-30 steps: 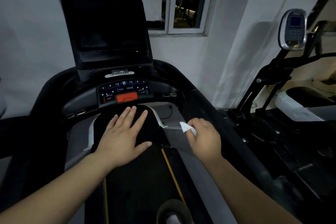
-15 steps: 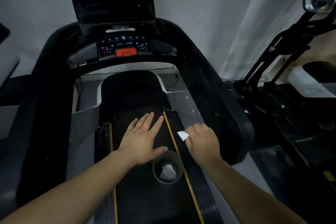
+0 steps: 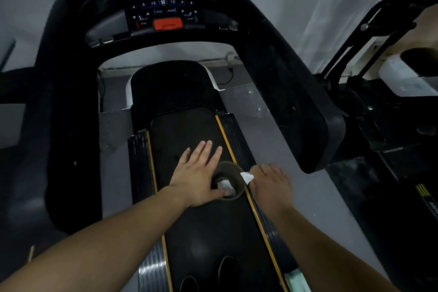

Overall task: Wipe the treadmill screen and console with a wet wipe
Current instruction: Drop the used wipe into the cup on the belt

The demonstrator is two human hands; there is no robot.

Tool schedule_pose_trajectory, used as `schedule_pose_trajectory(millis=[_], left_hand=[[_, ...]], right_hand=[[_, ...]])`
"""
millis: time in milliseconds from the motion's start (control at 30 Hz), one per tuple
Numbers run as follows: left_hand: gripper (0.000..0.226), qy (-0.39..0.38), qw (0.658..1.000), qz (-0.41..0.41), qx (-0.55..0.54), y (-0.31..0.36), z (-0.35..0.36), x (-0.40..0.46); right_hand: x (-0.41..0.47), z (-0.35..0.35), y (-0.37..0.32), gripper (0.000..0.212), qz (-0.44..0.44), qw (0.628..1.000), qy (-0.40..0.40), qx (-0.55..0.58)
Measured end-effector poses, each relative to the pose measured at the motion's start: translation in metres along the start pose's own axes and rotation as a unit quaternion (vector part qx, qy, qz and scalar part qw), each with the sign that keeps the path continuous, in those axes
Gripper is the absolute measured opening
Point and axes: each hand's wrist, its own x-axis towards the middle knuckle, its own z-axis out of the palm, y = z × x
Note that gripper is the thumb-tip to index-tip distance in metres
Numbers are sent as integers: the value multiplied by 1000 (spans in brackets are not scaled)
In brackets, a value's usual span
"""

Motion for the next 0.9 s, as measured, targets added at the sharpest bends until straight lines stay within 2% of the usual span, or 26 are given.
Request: schedule_pose_trajectory(millis=[167,367,600,800,900], left_hand=[[128,-25,1000,-12,3,-9,23,5],[131,-31,999,-15,12,-13,54,27],[132,-41,999,-32,15,-17,133,78],[133,-58,998,-24,23,-30,224,121],[134,-63,997,-30,19,-40,267,133]], right_hand=[[-8,19,-5,28,-5,1000,-26,-6],[0,65,4,23,-13,999,-12,32],[7,170,29,20,-16,999,-22,43],[22,266,47,14,-4,997,-9,75],[29,310,50,17,-5,996,-14,85]])
